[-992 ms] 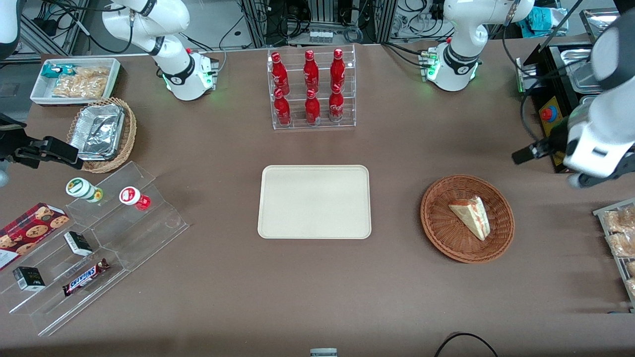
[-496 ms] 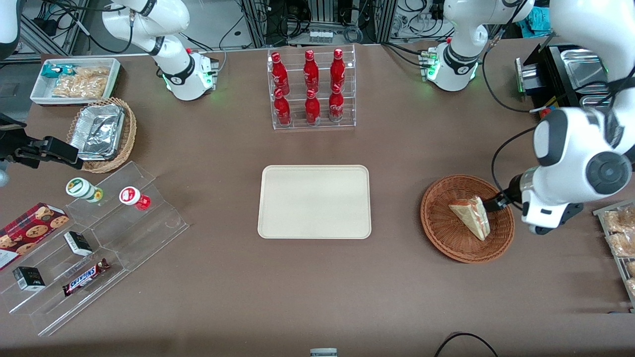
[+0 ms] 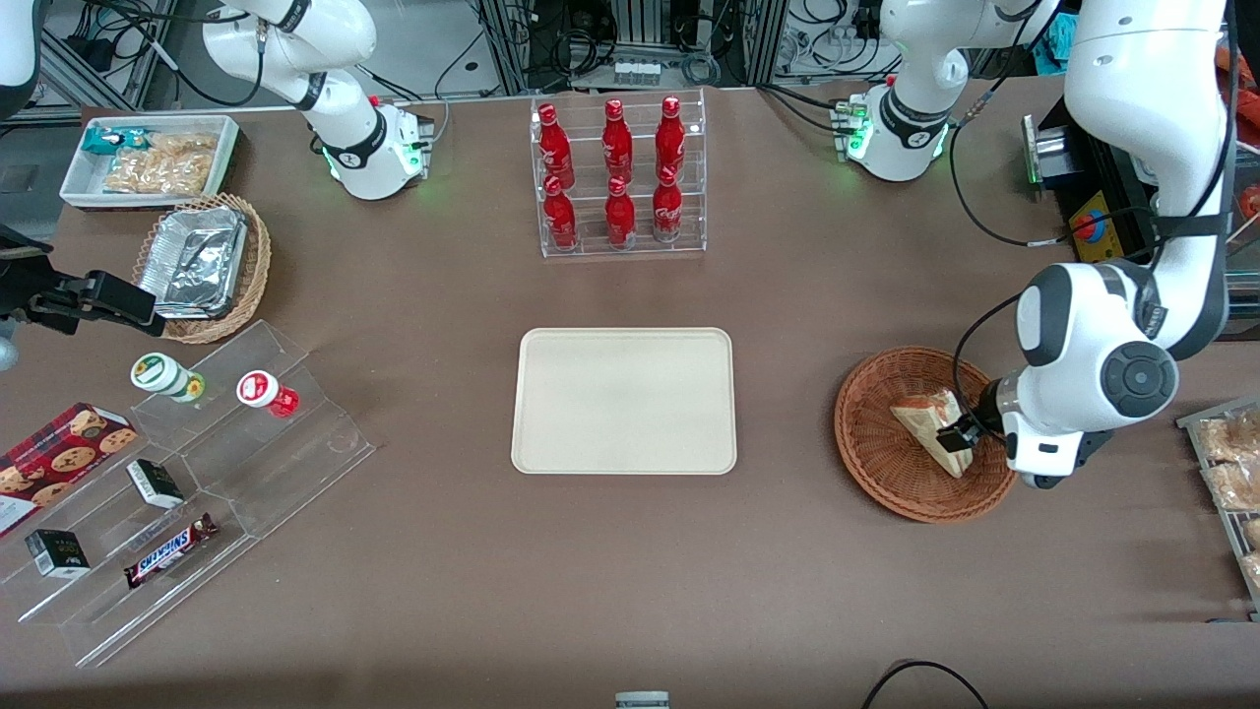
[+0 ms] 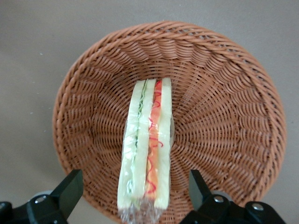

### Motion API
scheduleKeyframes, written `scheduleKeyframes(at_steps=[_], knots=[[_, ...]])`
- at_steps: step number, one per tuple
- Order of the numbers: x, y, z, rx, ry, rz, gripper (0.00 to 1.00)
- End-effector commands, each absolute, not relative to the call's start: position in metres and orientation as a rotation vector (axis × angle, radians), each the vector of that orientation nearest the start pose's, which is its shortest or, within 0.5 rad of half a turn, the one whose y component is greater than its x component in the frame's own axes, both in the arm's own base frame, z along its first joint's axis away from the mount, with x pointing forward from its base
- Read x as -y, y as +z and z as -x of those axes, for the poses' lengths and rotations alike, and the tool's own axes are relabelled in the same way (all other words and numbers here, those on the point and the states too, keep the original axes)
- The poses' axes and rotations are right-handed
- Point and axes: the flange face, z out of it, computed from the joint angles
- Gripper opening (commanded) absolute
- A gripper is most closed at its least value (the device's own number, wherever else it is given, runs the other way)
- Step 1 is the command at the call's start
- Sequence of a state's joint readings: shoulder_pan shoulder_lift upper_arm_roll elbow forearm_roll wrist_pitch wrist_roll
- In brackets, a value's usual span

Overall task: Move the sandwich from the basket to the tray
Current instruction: 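Close the left gripper on the wrapped sandwich and lift it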

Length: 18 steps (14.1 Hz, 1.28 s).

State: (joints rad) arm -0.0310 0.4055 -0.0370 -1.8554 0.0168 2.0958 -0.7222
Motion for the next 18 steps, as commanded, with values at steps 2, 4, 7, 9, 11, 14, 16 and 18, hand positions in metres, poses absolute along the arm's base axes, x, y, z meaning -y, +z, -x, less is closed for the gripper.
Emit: scheduleKeyframes(at_steps=[2,4,7,9,11,14,16,18], knots=[[0.041,0.265,-0.603,1.002,0.205,2.912,1.0],[0.042,0.249,-0.597,1.001,0.195,2.918,1.0],[0.042,0.227,-0.592,1.011,0.179,2.926,0.88],[0.043,0.222,-0.593,1.015,0.186,2.924,0.5],[0.045,0.228,-0.597,1.034,0.171,2.924,0.23],[0.068,0.265,-0.617,1.013,0.153,2.934,0.2],[0.099,0.294,-0.625,0.935,0.199,2.938,0.21],[0.146,0.312,-0.624,0.833,0.203,2.961,0.21]])
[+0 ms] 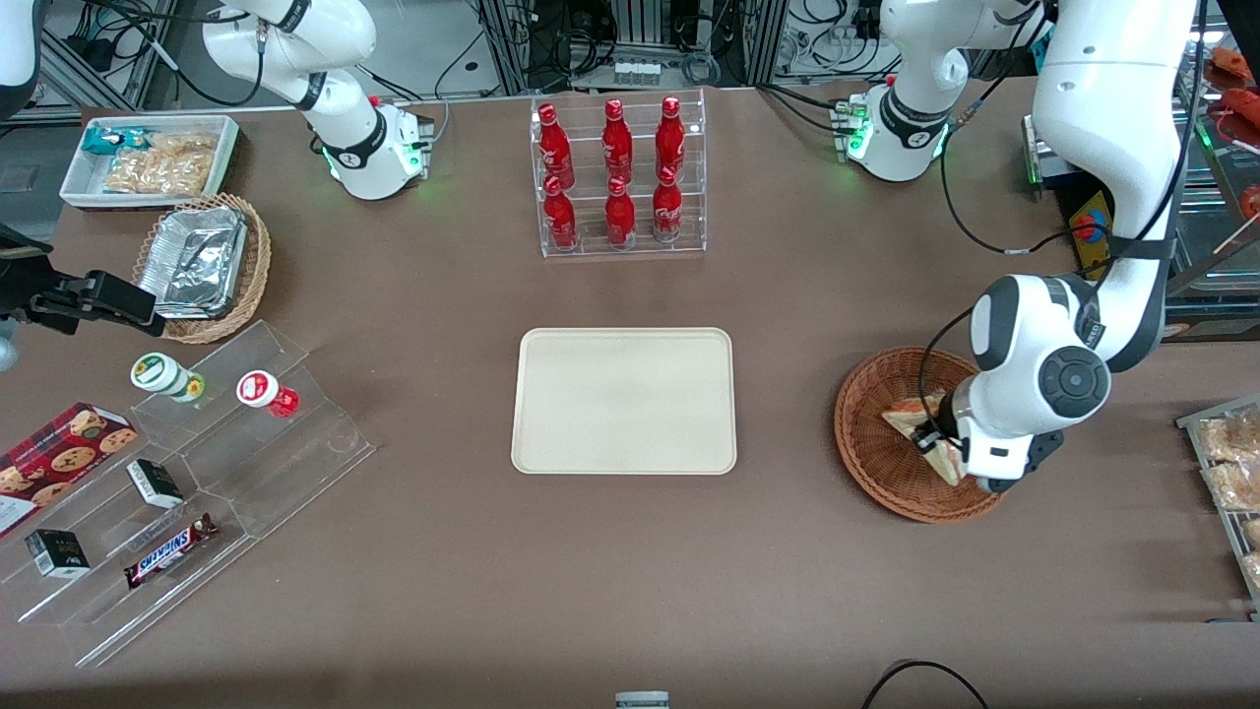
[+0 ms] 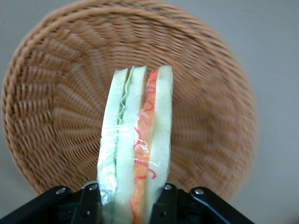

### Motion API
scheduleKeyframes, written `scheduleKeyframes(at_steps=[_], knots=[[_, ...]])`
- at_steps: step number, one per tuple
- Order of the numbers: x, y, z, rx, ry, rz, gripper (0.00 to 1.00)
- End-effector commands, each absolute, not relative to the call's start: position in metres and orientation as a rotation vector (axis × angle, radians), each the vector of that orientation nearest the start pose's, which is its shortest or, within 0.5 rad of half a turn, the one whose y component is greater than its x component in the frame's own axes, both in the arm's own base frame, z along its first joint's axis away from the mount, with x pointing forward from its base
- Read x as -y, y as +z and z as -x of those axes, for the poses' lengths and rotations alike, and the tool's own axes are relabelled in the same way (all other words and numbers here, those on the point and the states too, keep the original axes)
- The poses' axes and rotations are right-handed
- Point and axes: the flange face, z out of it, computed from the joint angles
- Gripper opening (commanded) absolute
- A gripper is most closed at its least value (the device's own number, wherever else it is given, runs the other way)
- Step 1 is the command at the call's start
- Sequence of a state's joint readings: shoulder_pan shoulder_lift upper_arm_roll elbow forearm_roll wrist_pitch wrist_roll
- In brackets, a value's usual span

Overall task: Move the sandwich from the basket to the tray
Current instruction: 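Carry the sandwich with the left gripper over the cream tray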

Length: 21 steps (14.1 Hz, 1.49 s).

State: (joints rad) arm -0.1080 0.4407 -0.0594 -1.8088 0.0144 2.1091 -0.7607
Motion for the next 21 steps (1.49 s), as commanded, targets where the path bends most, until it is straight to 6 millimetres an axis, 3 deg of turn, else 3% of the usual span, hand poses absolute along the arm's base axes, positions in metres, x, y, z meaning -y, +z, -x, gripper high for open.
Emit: scheduleKeyframes(at_steps=[1,4,8,12,15,17,21], knots=[[0.171,0.317,-0.622,0.776,0.185,2.982,0.21],[0.261,0.322,-0.598,0.561,0.151,3.027,0.21],[0.384,0.298,-0.571,0.293,0.127,3.069,0.24],[0.467,0.263,-0.539,0.151,0.143,3.084,0.25],[0.503,0.236,-0.518,0.091,0.157,3.076,0.24],[0.522,0.229,-0.511,0.061,0.164,3.091,0.24],[0.536,0.219,-0.517,0.06,0.157,3.116,0.25]])
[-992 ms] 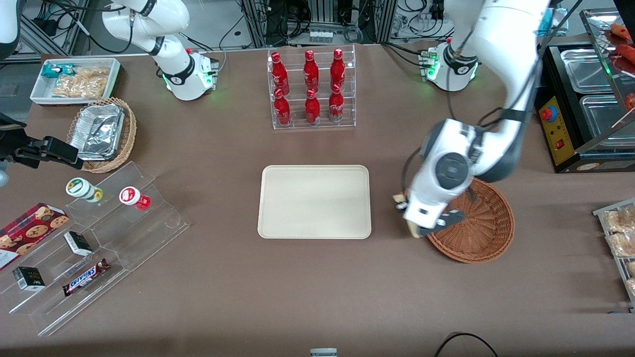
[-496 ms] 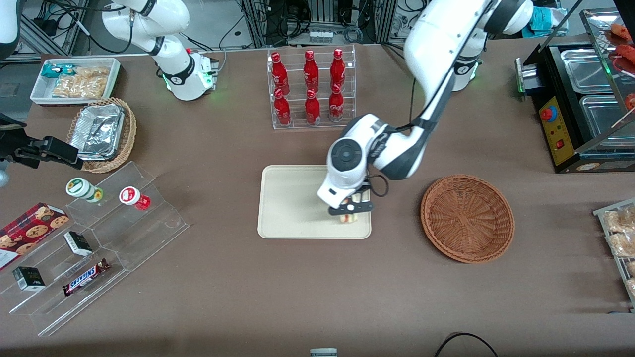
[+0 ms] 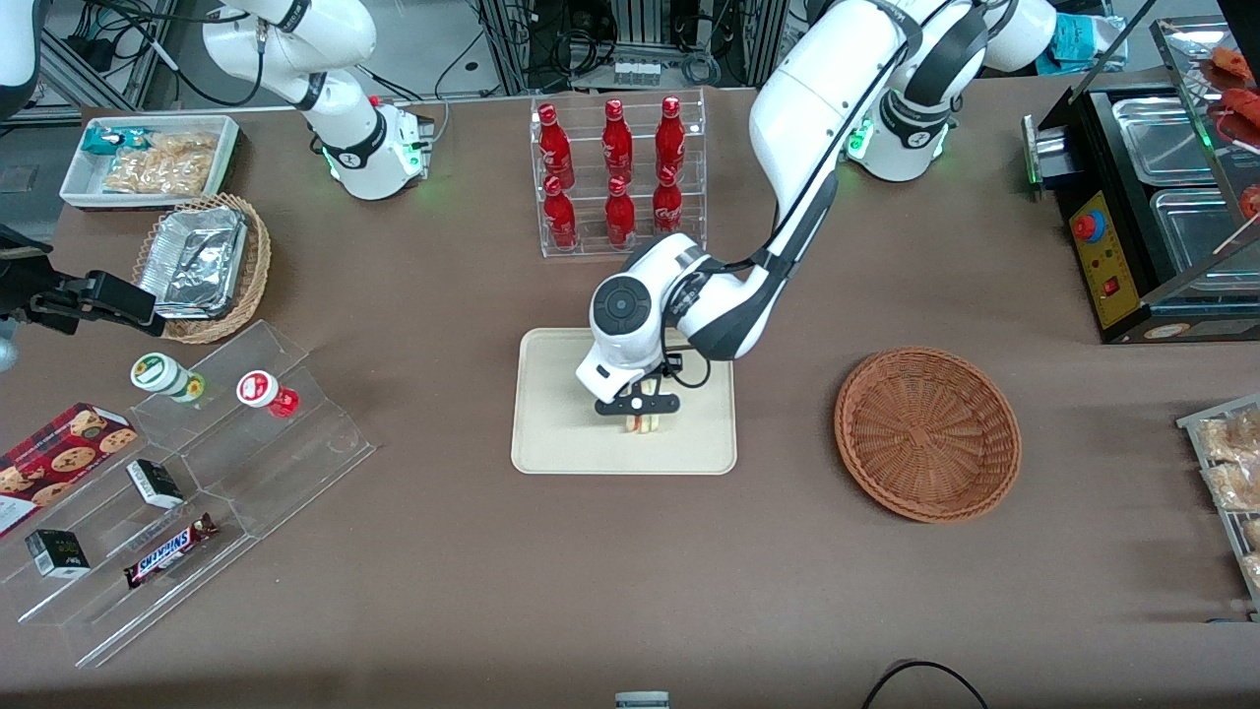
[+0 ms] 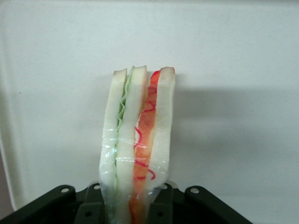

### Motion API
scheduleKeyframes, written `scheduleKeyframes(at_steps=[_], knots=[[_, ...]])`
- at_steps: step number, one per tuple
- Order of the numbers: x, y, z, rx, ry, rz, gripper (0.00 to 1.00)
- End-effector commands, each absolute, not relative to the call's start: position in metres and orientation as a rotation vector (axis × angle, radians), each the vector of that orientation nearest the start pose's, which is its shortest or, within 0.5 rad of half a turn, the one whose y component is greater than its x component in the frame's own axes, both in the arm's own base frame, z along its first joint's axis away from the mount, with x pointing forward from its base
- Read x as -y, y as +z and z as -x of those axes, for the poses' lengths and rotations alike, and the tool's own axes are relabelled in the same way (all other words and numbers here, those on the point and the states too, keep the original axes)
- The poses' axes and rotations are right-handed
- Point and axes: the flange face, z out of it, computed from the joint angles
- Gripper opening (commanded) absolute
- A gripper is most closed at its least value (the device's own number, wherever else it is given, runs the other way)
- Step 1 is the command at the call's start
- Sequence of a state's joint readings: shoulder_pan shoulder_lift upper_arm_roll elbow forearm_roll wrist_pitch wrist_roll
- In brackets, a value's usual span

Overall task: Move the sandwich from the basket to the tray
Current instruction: 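Lower the sandwich onto the tray and open the left gripper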

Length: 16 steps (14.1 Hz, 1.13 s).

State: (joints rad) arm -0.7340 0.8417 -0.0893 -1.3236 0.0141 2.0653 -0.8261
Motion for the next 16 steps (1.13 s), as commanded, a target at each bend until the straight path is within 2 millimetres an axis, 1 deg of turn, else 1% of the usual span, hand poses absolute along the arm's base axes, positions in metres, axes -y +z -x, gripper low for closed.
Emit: scheduleKeyframes(at_steps=[1,3,4,5,6,7,8,9,10,11,12,13,14,16], knots=[[0.538,0.217,-0.516,0.056,0.161,3.119,0.26],[0.538,0.217,-0.516,0.061,0.161,3.118,0.27],[0.538,0.216,-0.516,0.061,0.163,3.117,0.31],[0.538,0.216,-0.515,0.058,0.164,3.116,0.46],[0.539,0.217,-0.515,0.056,0.164,3.118,0.8],[0.539,0.224,-0.516,0.06,0.156,3.122,1.0],[0.538,0.235,-0.517,0.061,0.148,3.126,1.0],[0.536,0.259,-0.52,0.068,0.136,3.136,1.0],[0.534,0.276,-0.521,0.084,0.147,3.149,1.0],[0.53,0.304,-0.523,0.1,0.138,3.177,1.0],[0.519,0.331,-0.528,0.126,0.13,3.182,1.0],[0.502,0.356,-0.535,0.147,0.121,3.174,1.0],[0.485,0.381,-0.536,0.153,0.118,3.165,1.0],[0.433,0.429,-0.553,0.245,0.09,3.169,1.0]])
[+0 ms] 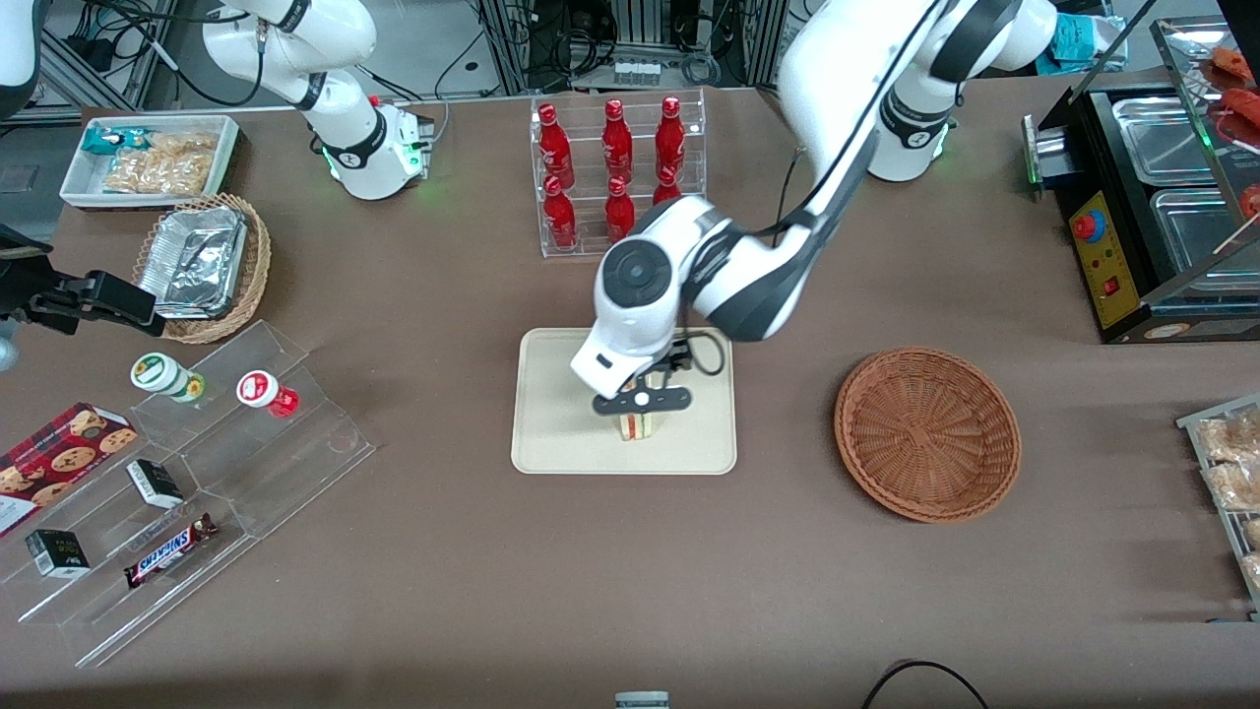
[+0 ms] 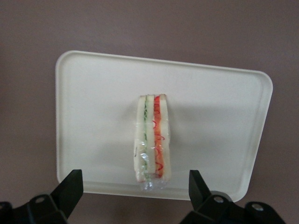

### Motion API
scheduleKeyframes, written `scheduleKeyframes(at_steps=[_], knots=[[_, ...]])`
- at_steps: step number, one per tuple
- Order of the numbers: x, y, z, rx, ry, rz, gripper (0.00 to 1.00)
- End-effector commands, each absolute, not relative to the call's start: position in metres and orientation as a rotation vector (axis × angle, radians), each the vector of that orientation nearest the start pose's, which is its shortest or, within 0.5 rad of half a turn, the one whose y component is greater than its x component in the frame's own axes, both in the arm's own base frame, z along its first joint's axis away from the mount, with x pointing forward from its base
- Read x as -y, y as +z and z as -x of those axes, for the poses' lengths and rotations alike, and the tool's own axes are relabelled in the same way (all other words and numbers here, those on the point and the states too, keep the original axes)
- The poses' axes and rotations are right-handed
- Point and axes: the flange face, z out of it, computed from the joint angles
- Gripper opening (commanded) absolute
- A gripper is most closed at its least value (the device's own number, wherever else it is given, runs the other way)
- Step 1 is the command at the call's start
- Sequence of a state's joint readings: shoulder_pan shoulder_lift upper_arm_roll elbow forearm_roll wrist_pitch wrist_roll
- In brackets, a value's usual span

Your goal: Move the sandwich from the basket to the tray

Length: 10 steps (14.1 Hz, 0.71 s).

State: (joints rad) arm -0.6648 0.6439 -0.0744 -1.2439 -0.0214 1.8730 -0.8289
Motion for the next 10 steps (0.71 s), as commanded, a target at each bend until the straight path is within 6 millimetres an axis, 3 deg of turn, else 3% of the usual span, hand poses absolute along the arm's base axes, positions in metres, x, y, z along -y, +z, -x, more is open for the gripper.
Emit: scheduleKeyframes(at_steps=[1,3,7,10], knots=[[0.405,0.452,-0.558,0.261,0.101,3.158,1.0],[0.363,0.486,-0.562,0.243,0.157,3.127,1.0],[0.27,0.535,-0.569,0.212,0.266,3.086,1.0],[0.207,0.574,-0.561,0.193,0.317,3.073,1.0]])
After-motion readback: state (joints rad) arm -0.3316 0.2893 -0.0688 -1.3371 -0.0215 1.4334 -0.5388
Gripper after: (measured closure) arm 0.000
